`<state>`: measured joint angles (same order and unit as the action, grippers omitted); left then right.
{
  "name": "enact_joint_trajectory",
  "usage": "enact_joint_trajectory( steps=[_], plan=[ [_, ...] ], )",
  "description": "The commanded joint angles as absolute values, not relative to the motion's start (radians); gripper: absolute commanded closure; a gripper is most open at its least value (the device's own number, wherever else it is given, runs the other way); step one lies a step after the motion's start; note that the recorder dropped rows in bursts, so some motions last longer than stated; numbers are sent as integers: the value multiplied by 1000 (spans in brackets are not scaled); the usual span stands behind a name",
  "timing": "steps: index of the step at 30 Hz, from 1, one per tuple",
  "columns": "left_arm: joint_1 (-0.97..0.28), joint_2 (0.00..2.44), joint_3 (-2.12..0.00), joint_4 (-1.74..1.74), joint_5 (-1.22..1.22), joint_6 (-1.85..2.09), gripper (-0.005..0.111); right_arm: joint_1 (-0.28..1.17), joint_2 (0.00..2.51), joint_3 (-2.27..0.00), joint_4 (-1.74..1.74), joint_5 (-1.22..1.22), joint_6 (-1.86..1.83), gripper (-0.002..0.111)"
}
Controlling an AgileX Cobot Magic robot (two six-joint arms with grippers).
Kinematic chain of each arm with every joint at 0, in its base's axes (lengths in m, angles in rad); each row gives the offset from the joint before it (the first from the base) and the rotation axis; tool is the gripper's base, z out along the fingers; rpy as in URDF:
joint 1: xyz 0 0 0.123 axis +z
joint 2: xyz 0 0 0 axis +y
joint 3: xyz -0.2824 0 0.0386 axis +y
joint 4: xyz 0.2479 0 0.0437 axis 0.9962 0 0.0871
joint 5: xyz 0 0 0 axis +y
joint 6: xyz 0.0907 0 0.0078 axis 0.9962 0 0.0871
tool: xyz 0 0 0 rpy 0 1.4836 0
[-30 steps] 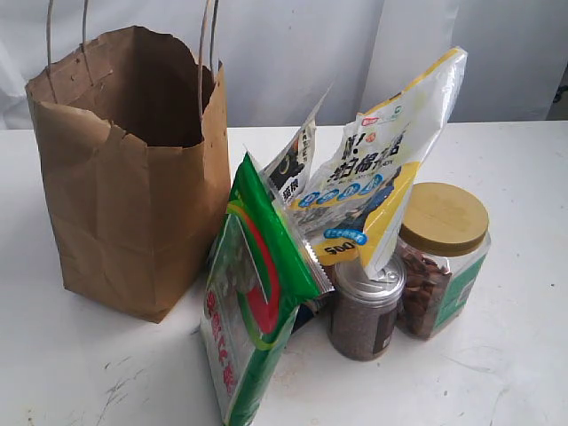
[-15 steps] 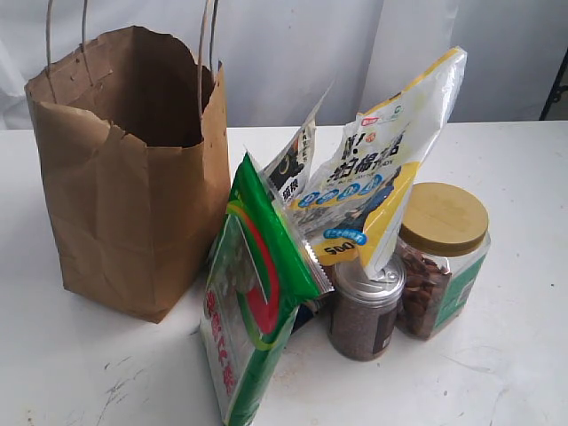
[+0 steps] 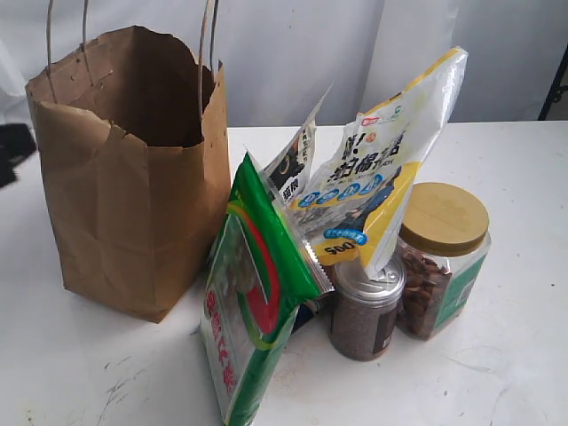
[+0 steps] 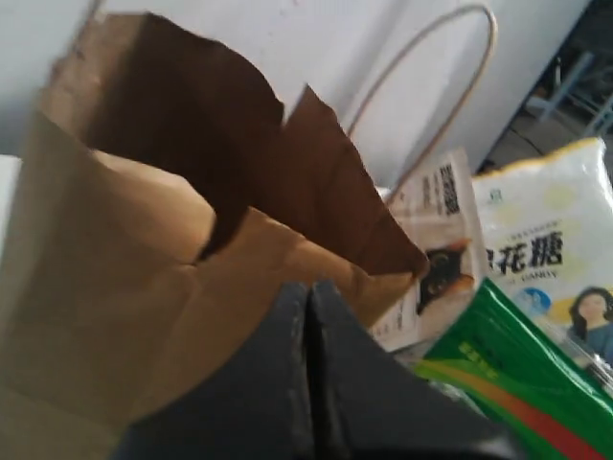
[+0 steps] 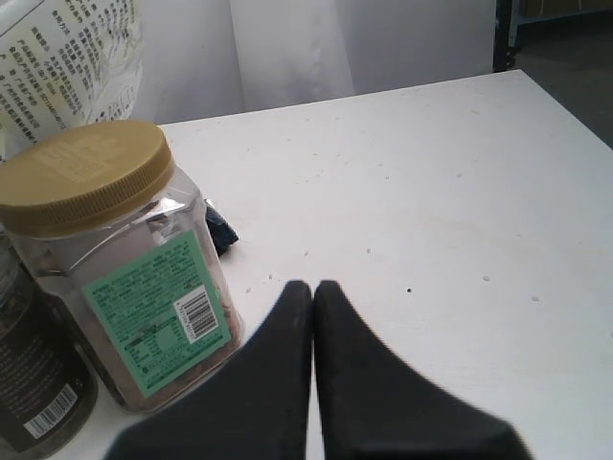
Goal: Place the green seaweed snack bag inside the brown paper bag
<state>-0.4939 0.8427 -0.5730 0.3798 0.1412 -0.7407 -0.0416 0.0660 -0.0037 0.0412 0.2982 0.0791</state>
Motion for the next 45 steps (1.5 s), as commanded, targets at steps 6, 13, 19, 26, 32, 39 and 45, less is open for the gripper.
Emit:
enact_joint_trajectory(
  steps=[6, 13, 19, 26, 32, 39, 45],
  plan=[
    [-598, 925, -568, 381, -48, -700, 107, -40, 61, 0, 42, 293, 81, 108],
    [-598, 931, -550, 398, -6, -641, 106, -40, 61, 0, 42, 293, 81, 108],
    [-598, 924, -550, 325, 139, -653, 83, -40, 61, 0, 42, 293, 81, 108],
    [-659, 828, -550, 46, 324, -324, 44, -40, 61, 0, 42, 293, 81, 108],
    [-715, 790, -546, -250, 435, -66, 24, -40, 61, 0, 42, 293, 81, 108],
    [-904, 948, -468, -541, 191, 166, 24, -40, 61, 0, 42, 293, 81, 108],
    [-1049, 987, -466, -541, 74, 191, 24, -40, 61, 0, 42, 293, 81, 108]
  ],
)
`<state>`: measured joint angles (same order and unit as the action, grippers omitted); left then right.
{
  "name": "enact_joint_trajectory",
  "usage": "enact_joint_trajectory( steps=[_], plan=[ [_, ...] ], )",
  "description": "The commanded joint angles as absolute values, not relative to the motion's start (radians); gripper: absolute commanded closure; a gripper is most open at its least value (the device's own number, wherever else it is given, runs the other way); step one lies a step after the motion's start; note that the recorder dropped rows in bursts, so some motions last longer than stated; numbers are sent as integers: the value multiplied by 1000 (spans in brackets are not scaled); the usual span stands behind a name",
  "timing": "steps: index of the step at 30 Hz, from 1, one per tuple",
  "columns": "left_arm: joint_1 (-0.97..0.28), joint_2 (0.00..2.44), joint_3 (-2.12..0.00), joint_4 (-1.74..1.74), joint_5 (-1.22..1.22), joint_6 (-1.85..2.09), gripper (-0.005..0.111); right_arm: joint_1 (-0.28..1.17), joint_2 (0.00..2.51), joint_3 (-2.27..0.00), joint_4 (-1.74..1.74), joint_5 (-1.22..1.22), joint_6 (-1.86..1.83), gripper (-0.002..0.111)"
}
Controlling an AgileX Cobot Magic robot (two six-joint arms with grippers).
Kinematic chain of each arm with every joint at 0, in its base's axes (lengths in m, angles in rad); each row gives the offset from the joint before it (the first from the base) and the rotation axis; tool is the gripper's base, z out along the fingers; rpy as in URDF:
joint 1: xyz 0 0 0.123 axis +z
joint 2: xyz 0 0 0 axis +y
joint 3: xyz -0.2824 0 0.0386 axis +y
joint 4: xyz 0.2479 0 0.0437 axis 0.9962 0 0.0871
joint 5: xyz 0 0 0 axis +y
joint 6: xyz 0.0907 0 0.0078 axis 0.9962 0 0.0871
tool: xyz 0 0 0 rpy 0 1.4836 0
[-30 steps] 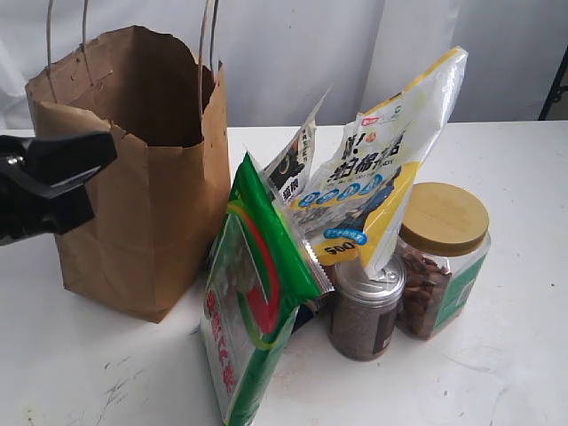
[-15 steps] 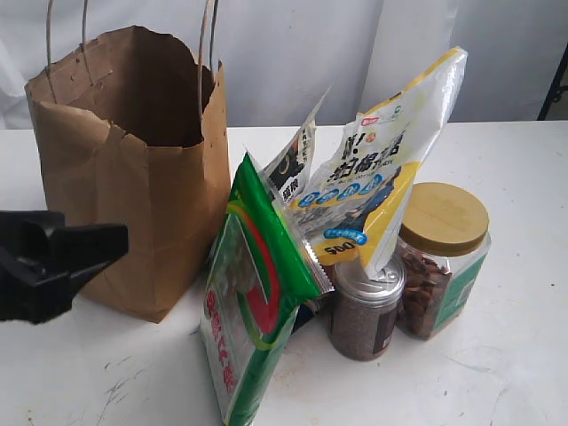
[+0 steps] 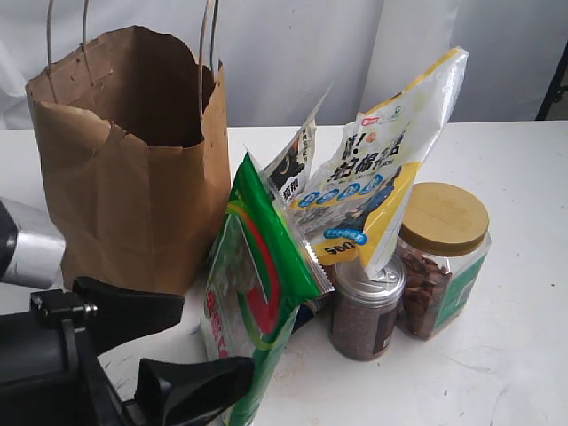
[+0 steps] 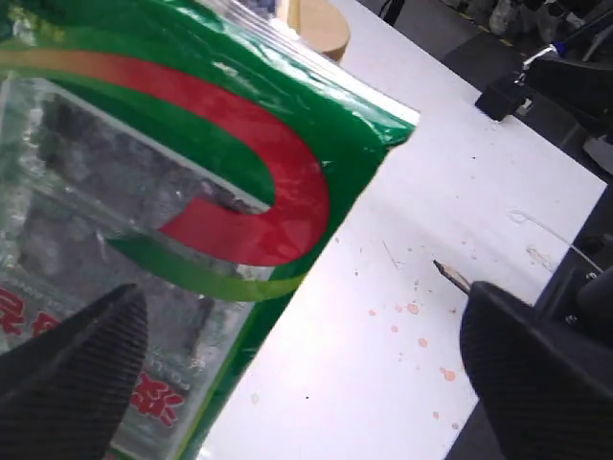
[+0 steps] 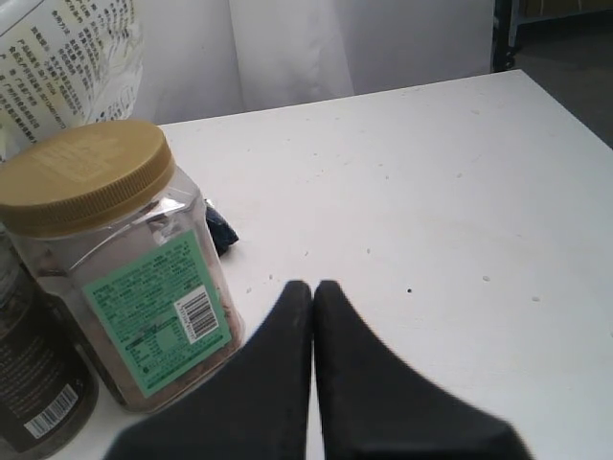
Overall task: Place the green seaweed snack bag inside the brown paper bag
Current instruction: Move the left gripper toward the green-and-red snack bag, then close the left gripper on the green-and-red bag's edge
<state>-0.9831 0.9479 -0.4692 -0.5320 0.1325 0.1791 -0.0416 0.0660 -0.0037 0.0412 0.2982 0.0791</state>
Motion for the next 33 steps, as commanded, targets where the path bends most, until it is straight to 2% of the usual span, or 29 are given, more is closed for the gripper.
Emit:
enact_joint_trajectory(
  steps=[1, 5, 8, 10, 22, 32, 33],
  plan=[
    [-1075, 1018, -466, -541, 40, 191, 24, -40, 61, 0, 42, 293, 81, 108],
    [-1122, 1090, -466, -536, -60, 191, 22, -40, 61, 0, 42, 293, 81, 108],
    [-1127, 1136, -466, -505, -112, 191, 13, -40, 61, 0, 42, 293, 81, 108],
    [-1127, 1173, -466, -480, -157, 191, 11, -40, 61, 0, 42, 293, 81, 108],
    [-1127, 1304, -466, -483, -327, 252, 11, -40, 61, 0, 42, 293, 81, 108],
    [-1127, 1389, -466, -795, -425, 481, 12, -40, 61, 0, 42, 293, 81, 108],
    [-1127, 1389, -466, -806, -427, 481, 17, -40, 61, 0, 42, 293, 81, 108]
  ],
)
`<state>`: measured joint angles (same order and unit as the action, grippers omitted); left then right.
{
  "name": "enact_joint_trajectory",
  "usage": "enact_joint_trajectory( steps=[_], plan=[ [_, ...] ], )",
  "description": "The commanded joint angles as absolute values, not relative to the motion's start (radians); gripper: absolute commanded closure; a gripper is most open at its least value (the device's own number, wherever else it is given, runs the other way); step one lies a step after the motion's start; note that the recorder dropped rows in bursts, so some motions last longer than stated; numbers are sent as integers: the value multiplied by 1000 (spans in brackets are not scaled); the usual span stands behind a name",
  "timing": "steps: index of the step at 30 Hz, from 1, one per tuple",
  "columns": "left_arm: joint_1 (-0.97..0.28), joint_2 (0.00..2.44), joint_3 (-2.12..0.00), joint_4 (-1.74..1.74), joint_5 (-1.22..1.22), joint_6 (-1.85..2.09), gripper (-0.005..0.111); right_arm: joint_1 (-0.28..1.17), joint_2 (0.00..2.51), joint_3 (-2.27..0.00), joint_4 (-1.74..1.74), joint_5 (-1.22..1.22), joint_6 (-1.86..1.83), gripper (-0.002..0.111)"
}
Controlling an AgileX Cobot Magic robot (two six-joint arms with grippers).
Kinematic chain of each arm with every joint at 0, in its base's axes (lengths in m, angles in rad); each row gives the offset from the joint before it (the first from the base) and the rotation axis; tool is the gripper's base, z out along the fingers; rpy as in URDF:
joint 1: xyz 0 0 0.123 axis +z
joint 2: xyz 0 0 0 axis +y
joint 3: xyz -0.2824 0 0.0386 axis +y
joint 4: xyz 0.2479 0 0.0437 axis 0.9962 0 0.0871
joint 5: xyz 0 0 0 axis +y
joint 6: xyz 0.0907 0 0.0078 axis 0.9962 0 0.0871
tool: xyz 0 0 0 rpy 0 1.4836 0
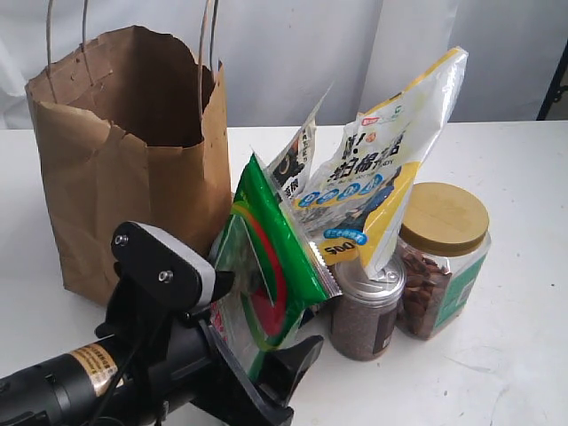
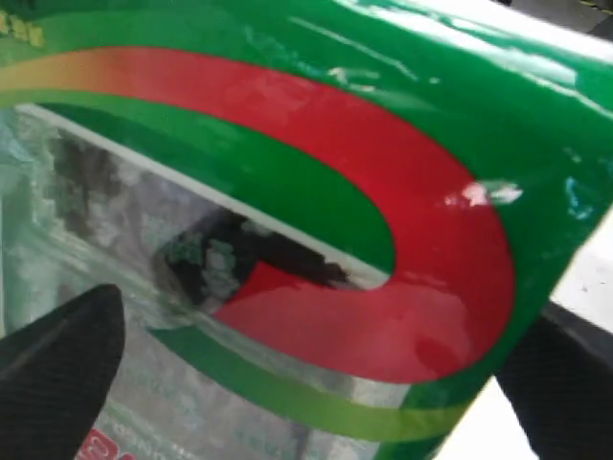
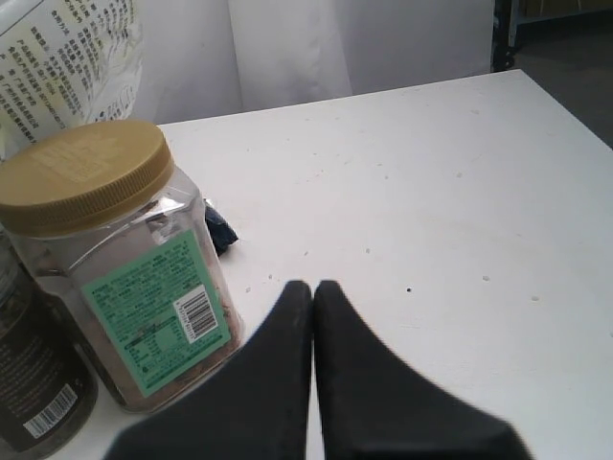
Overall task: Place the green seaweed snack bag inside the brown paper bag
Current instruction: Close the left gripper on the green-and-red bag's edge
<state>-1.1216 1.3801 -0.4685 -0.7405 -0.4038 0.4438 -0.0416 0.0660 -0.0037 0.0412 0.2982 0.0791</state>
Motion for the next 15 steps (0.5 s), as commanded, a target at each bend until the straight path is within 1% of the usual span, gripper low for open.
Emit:
enact_joint_trajectory(
  steps=[1, 2, 4, 9, 11, 12, 13, 15],
  plan=[
    [-1127, 1389, -466, -808, -429, 481, 22, -40, 61, 0, 42, 293, 81, 108],
    [-1127, 1389, -466, -808, -429, 471, 33, -40, 61, 0, 42, 293, 81, 108],
    [-1127, 1389, -466, -808, -429, 471, 42, -40, 61, 0, 42, 293, 81, 108],
    [-1127, 1389, -466, -808, -456, 471, 57, -40, 61, 0, 42, 293, 81, 108],
    [-1127, 1389, -466, -808, -449, 471, 70, -40, 61, 0, 42, 293, 81, 108],
    [-1127, 1389, -466, -808, -444, 469, 79, -40, 61, 0, 42, 293, 81, 108],
    [-1127, 1389, -466, -809, -444, 469, 82, -40, 61, 0, 42, 293, 81, 108],
    [-1127, 1389, -466, -811, -442, 467, 83, -40, 61, 0, 42, 293, 81, 108]
  ],
)
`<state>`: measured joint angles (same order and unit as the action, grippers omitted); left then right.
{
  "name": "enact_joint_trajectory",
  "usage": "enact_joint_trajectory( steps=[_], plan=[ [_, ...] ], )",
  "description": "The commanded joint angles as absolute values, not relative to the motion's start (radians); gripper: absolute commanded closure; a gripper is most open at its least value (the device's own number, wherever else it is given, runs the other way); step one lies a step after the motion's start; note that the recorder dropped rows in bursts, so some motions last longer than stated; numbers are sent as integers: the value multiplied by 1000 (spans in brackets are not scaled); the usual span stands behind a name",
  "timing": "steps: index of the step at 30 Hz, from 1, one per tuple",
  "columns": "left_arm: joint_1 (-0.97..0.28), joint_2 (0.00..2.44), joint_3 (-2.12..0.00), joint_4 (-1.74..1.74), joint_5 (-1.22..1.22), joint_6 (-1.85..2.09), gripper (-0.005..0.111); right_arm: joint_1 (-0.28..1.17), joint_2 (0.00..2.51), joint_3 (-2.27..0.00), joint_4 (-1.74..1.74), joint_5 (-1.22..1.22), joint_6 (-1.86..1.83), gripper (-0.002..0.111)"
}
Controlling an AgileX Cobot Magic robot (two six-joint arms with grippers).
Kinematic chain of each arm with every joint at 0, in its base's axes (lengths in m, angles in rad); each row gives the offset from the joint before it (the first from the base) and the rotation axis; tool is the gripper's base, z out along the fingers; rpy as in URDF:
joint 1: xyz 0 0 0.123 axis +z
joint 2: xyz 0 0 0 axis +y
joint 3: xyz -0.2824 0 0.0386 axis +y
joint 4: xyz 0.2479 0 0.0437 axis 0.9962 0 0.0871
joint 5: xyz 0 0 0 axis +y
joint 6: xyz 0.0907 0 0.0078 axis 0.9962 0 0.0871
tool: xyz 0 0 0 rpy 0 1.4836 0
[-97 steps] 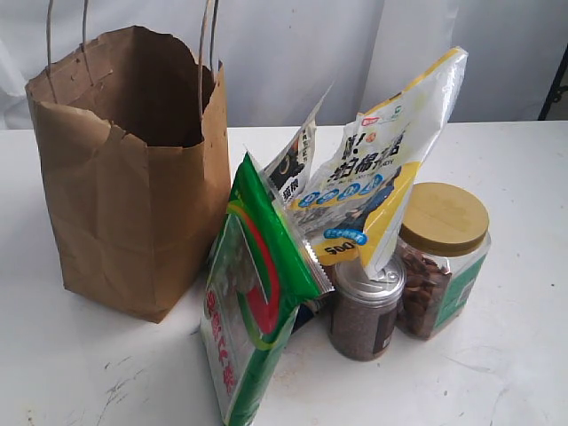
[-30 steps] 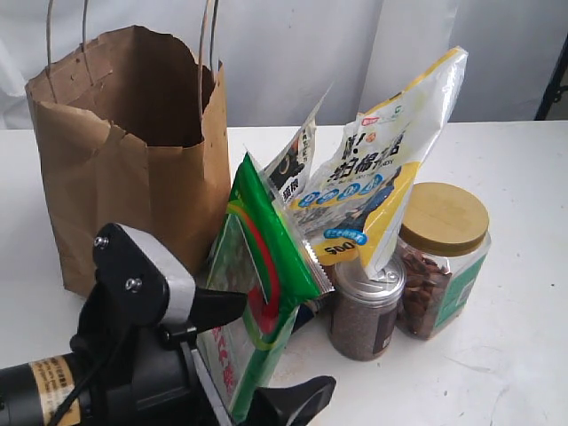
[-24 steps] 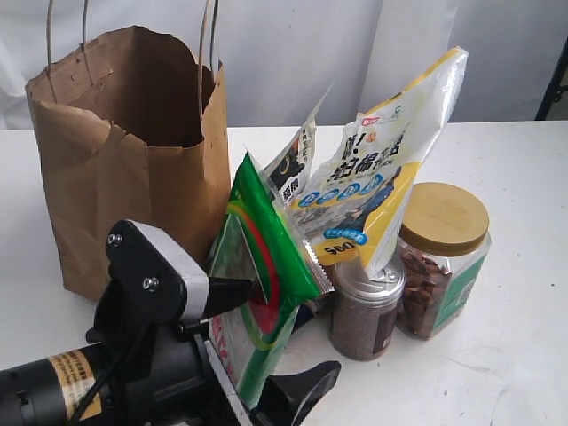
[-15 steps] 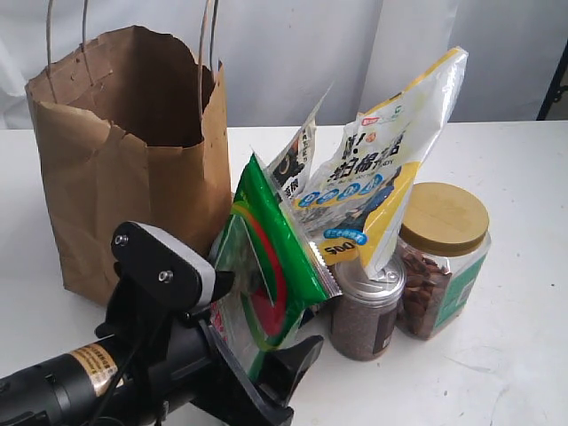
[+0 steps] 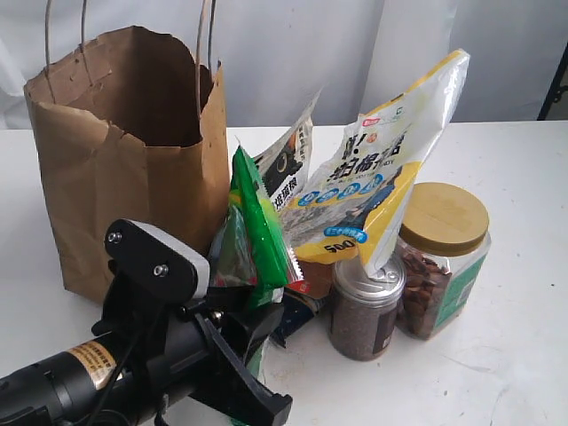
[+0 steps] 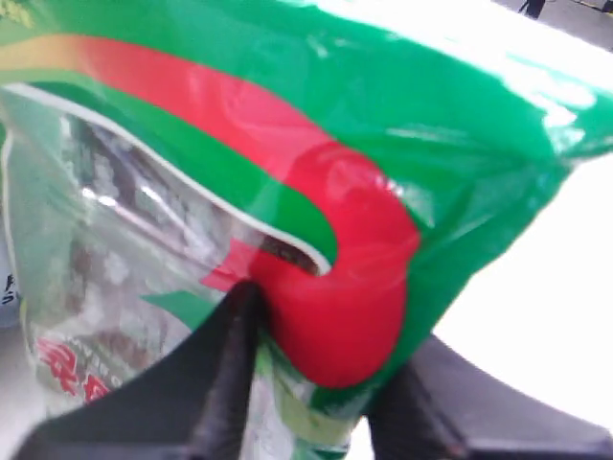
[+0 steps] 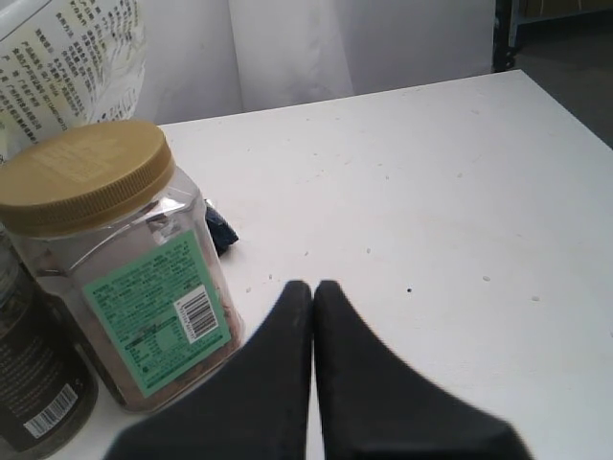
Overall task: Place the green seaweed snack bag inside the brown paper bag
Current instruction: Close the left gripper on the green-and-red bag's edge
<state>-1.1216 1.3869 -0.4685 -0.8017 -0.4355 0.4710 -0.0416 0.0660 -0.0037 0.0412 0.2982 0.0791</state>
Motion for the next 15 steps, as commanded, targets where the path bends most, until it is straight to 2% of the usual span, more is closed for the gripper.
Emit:
enact_joint_trajectory(
  steps=[1, 6, 7, 8, 9, 15],
  plan=[
    [-1127, 1389, -466, -819, -440, 467, 83, -40, 61, 0, 42, 293, 81, 108],
    [-1127, 1389, -466, -894, -433, 471, 85, -40, 61, 0, 42, 293, 81, 108],
    [-1127, 1389, -466, -900, -426, 471, 89, -40, 61, 0, 42, 293, 81, 108],
    [-1127, 1389, -466, -900, -417, 471, 100, -40, 61, 0, 42, 293, 81, 108],
    [-1128, 1389, -466, -900, -412, 471, 106, -40, 61, 0, 42, 293, 81, 108],
    [-1133, 1383, -466, -900, -401, 475, 107, -40, 61, 0, 42, 293, 81, 108]
  ],
)
